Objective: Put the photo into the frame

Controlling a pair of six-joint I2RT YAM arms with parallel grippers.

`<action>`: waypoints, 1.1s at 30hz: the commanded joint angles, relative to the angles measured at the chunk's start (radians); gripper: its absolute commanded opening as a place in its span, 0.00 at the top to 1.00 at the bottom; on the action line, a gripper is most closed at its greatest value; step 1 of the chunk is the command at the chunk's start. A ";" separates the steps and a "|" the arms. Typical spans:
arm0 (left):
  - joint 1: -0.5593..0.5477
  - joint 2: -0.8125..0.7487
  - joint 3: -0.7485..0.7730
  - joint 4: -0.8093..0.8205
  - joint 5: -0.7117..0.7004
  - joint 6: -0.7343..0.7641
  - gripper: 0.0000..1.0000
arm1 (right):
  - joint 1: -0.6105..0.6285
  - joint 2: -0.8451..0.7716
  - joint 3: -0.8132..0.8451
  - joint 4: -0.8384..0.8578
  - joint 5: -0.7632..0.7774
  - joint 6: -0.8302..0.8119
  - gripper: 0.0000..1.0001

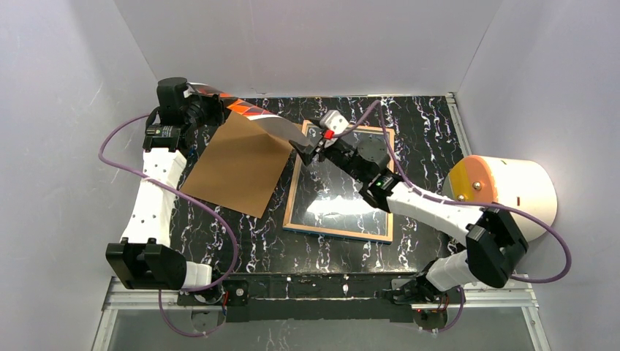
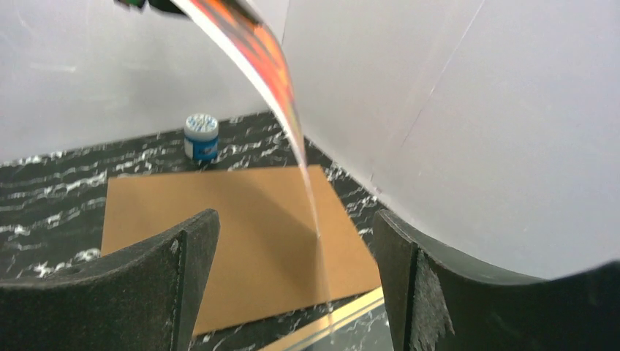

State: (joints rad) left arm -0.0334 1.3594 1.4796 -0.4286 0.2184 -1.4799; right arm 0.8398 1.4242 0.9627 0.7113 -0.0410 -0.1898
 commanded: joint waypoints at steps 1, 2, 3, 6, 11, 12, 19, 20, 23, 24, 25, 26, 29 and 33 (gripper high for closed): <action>0.006 -0.031 -0.004 -0.009 0.006 0.000 1.00 | 0.002 -0.062 -0.013 0.162 0.035 -0.020 0.14; 0.007 -0.030 -0.003 -0.008 0.008 -0.003 1.00 | 0.002 -0.058 -0.006 0.153 0.029 -0.031 0.16; 0.007 -0.028 -0.001 -0.007 0.008 -0.003 1.00 | 0.002 -0.049 0.007 0.126 0.004 -0.045 0.16; 0.007 -0.029 0.002 -0.007 0.009 -0.002 1.00 | 0.002 -0.016 0.052 0.032 -0.075 -0.068 0.16; 0.006 -0.038 -0.009 -0.006 0.009 -0.008 1.00 | 0.002 0.034 0.108 -0.022 -0.122 -0.071 0.15; 0.006 -0.039 -0.010 -0.006 0.012 -0.009 1.00 | 0.001 0.046 0.118 -0.028 -0.117 -0.070 0.16; 0.006 -0.045 -0.008 -0.009 0.015 -0.012 1.00 | 0.000 0.149 0.222 -0.062 -0.053 -0.086 0.22; 0.006 -0.043 -0.010 -0.009 0.018 -0.015 1.00 | 0.001 0.165 0.245 -0.083 -0.051 -0.092 0.24; 0.007 -0.040 -0.010 -0.009 0.028 -0.019 1.00 | -0.002 0.202 0.285 -0.093 -0.045 -0.097 0.34; 0.006 -0.040 -0.011 -0.010 0.027 -0.020 1.00 | -0.003 0.209 0.291 -0.094 -0.047 -0.099 0.41; 0.006 -0.041 -0.010 -0.009 0.026 -0.020 1.00 | -0.003 0.214 0.297 -0.095 -0.046 -0.099 0.47; 0.006 -0.042 -0.009 -0.009 0.024 -0.020 1.00 | -0.004 0.216 0.301 -0.099 -0.048 -0.099 0.55; 0.007 -0.041 -0.010 -0.009 0.025 -0.022 1.00 | -0.004 0.215 0.312 -0.116 -0.060 -0.097 0.74; 0.006 -0.034 -0.008 -0.009 0.029 -0.023 1.00 | -0.004 0.204 0.310 -0.132 -0.084 -0.091 0.94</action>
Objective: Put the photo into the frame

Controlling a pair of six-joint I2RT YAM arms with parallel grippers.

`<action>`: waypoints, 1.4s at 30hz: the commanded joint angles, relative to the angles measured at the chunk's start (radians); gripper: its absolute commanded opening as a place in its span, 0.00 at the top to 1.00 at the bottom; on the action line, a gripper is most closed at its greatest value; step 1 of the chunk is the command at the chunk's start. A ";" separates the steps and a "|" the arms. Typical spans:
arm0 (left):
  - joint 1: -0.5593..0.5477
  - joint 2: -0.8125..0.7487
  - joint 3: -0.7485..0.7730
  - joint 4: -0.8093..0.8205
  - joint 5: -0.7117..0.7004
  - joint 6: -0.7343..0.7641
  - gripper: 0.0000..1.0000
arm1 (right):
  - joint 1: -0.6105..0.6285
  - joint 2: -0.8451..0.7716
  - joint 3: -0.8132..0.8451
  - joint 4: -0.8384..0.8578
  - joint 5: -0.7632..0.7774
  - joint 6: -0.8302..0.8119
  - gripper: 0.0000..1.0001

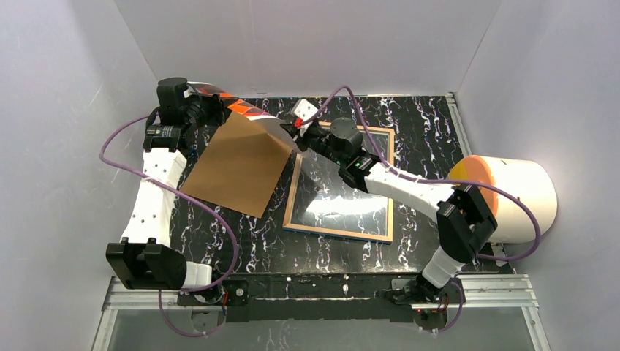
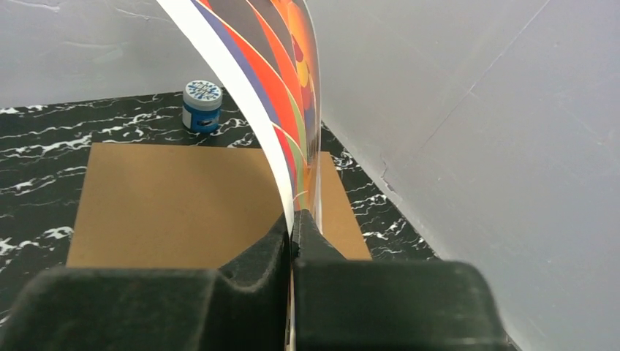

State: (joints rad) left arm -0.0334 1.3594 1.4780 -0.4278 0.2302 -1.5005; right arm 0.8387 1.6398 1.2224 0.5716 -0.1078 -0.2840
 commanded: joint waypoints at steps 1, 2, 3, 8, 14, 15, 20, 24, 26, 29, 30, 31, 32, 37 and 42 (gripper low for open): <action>0.006 -0.031 -0.004 -0.009 0.018 -0.001 1.00 | -0.003 -0.014 0.049 0.007 -0.023 0.008 0.99; 0.007 -0.027 0.003 -0.006 0.019 0.005 1.00 | -0.006 -0.016 0.049 0.007 -0.029 0.015 0.99; 0.006 -0.020 0.012 -0.008 0.022 0.015 0.99 | -0.007 -0.019 0.049 0.008 -0.035 0.023 0.99; 0.006 -0.001 0.044 -0.006 0.021 0.061 0.56 | -0.027 -0.041 0.066 -0.028 -0.071 0.110 0.99; 0.007 0.046 0.116 0.006 0.046 0.213 0.13 | -0.126 -0.112 0.062 -0.101 -0.122 0.389 0.99; 0.007 0.061 0.137 0.006 0.062 0.240 0.08 | -0.146 -0.124 0.060 -0.124 -0.121 0.438 0.99; 0.006 0.123 0.221 0.024 0.128 0.356 0.02 | -0.282 -0.180 0.030 -0.255 -0.105 0.740 0.99; 0.006 0.135 0.237 0.051 0.144 0.418 0.02 | -0.439 -0.182 0.053 -0.466 -0.157 1.011 0.99; 0.007 0.144 0.234 0.052 0.153 0.440 0.01 | -0.502 -0.161 0.087 -0.596 -0.202 1.069 0.99; 0.006 0.161 0.213 0.055 0.174 0.472 0.01 | -0.599 -0.156 0.044 -0.645 -0.322 1.121 0.99; 0.007 0.164 0.203 0.055 0.183 0.477 0.02 | -0.624 -0.156 0.022 -0.655 -0.363 1.132 0.99; 0.006 0.169 0.190 0.056 0.190 0.485 0.02 | -0.645 -0.153 0.004 -0.682 -0.394 1.137 0.99; 0.004 0.171 0.176 0.056 0.197 0.493 0.02 | -0.662 -0.148 -0.004 -0.719 -0.411 1.130 0.99; -0.013 0.172 0.089 0.055 0.197 0.534 0.02 | -0.720 -0.145 -0.056 -0.852 -0.454 1.033 0.99; -0.034 0.182 0.009 0.058 0.176 0.569 0.02 | -0.777 -0.138 -0.071 -0.880 -0.508 0.934 0.99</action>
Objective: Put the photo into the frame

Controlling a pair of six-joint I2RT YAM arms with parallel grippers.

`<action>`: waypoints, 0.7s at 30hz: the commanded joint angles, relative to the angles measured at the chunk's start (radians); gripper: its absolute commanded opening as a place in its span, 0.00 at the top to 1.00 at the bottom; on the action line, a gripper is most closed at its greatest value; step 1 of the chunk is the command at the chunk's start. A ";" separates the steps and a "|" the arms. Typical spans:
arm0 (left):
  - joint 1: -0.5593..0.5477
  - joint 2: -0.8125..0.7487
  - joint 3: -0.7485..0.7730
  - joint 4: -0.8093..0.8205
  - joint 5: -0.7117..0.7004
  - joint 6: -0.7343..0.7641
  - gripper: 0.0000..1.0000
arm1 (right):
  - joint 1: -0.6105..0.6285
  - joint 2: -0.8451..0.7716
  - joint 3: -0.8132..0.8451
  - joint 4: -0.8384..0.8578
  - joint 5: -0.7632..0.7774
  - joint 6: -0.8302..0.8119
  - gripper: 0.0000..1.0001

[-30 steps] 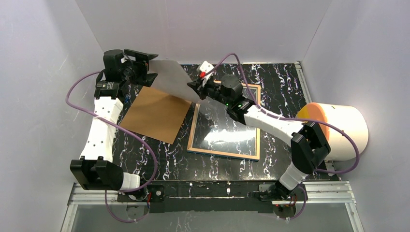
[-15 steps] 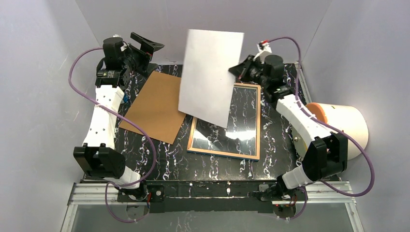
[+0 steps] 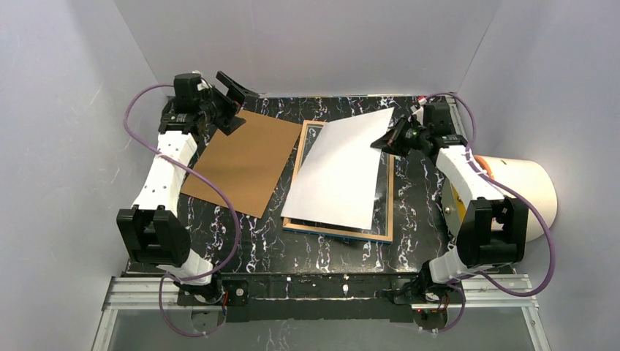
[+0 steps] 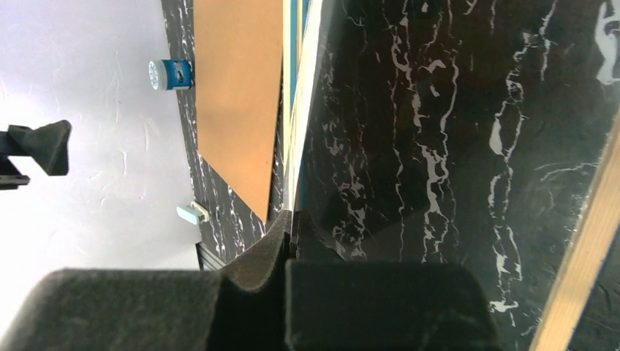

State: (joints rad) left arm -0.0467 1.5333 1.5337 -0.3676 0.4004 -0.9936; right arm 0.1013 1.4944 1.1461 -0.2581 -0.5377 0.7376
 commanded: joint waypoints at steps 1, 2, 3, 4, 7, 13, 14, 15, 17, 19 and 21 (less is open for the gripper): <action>-0.027 0.015 -0.058 -0.003 0.005 0.073 0.02 | -0.050 0.017 0.014 -0.064 -0.079 -0.110 0.99; -0.033 0.023 -0.070 -0.004 0.004 0.087 0.02 | -0.059 0.031 0.021 -0.081 -0.078 -0.142 0.99; -0.039 0.032 -0.081 -0.005 0.009 0.093 0.02 | -0.071 0.055 0.035 -0.108 -0.080 -0.169 0.99; -0.044 0.041 -0.093 -0.005 0.018 0.095 0.02 | -0.081 0.082 0.052 -0.140 -0.090 -0.188 0.99; -0.056 0.070 -0.119 -0.008 0.033 0.127 0.02 | -0.092 0.184 0.124 -0.240 -0.138 -0.287 0.99; -0.058 0.116 -0.154 -0.033 0.046 0.171 0.03 | -0.091 0.279 0.180 -0.282 -0.121 -0.396 0.99; -0.058 0.120 -0.162 -0.034 0.044 0.174 0.03 | -0.092 0.284 0.186 -0.283 -0.110 -0.399 0.99; -0.059 0.124 -0.166 -0.033 0.043 0.175 0.03 | -0.091 0.289 0.193 -0.284 -0.105 -0.403 0.99; -0.059 0.135 -0.172 -0.033 0.043 0.184 0.03 | -0.092 0.295 0.196 -0.274 -0.099 -0.405 0.99; -0.061 0.147 -0.179 -0.033 0.046 0.190 0.03 | -0.092 0.299 0.188 -0.242 -0.092 -0.405 0.99; -0.063 0.160 -0.188 -0.034 0.055 0.193 0.03 | -0.092 0.299 0.178 -0.205 -0.077 -0.398 0.99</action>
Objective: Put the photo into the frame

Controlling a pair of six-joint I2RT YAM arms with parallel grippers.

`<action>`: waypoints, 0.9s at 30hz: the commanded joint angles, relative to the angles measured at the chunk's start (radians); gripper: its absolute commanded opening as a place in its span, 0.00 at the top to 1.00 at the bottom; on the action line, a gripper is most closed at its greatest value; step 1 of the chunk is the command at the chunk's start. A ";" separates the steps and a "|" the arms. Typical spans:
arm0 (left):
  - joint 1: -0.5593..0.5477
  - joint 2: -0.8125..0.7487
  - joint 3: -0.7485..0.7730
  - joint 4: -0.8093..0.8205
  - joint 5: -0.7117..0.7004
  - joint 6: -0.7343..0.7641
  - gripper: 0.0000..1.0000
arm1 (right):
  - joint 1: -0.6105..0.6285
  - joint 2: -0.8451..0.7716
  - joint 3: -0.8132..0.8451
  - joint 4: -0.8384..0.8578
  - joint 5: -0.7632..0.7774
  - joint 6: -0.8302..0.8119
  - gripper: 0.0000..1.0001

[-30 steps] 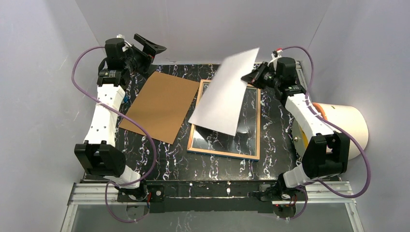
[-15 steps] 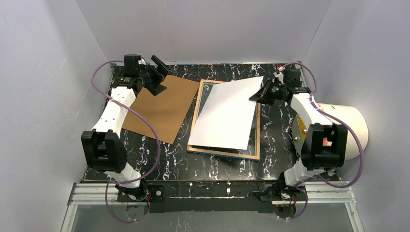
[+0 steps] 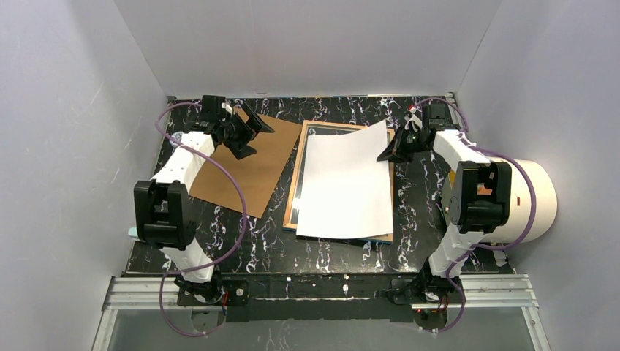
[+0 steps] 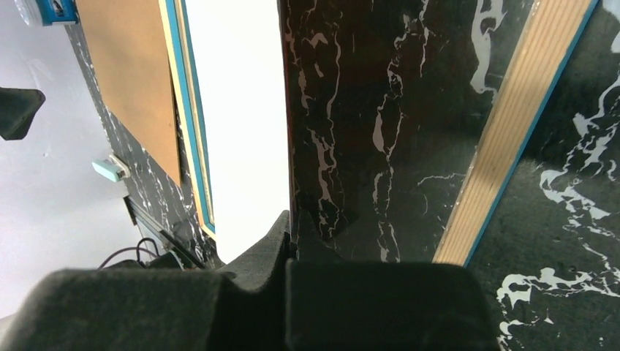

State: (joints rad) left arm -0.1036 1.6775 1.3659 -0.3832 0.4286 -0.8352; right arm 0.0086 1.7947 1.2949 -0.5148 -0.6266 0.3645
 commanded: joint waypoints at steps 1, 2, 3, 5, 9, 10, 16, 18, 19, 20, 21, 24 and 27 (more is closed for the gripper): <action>-0.008 0.022 -0.025 -0.019 0.028 0.034 0.03 | 0.001 -0.003 0.022 0.077 0.017 -0.018 0.99; -0.011 0.027 -0.030 -0.019 0.030 0.035 0.03 | 0.001 -0.008 0.012 0.106 0.020 -0.002 0.99; -0.013 0.032 -0.030 -0.018 0.032 0.036 0.03 | 0.001 -0.014 0.004 0.131 0.022 0.009 0.99; -0.020 0.042 -0.031 -0.017 0.030 0.040 0.03 | 0.002 -0.022 -0.011 0.177 0.039 0.036 0.99; -0.038 0.070 -0.024 -0.017 0.027 0.049 0.03 | 0.001 -0.015 -0.024 0.228 0.052 0.066 0.99; -0.043 0.078 -0.021 -0.017 0.026 0.054 0.03 | 0.001 -0.005 -0.022 0.232 0.045 0.069 0.99; -0.085 0.141 -0.009 -0.017 0.038 0.093 0.03 | 0.001 0.048 -0.014 0.224 -0.001 0.057 0.99; -0.100 0.163 -0.005 -0.019 0.051 0.104 0.04 | 0.005 0.061 -0.009 0.216 -0.016 0.050 0.99; -0.106 0.175 -0.003 -0.019 0.058 0.110 0.05 | 0.006 0.063 -0.011 0.216 -0.017 0.049 0.99; -0.111 0.189 -0.001 -0.020 0.068 0.114 0.05 | 0.010 0.063 -0.013 0.216 -0.014 0.050 0.99; -0.114 0.200 0.000 -0.019 0.076 0.117 0.06 | 0.012 0.066 -0.016 0.217 -0.013 0.052 0.99; -0.120 0.220 0.000 -0.020 0.079 0.126 0.08 | 0.017 0.065 -0.028 0.229 -0.010 0.071 0.98; -0.123 0.229 0.001 -0.020 0.070 0.136 0.08 | 0.017 0.060 -0.042 0.246 0.002 0.092 0.94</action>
State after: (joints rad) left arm -0.2237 1.9137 1.3491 -0.3824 0.4763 -0.7345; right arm 0.0200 1.8660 1.2766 -0.3080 -0.6121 0.4305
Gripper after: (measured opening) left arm 0.923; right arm 0.034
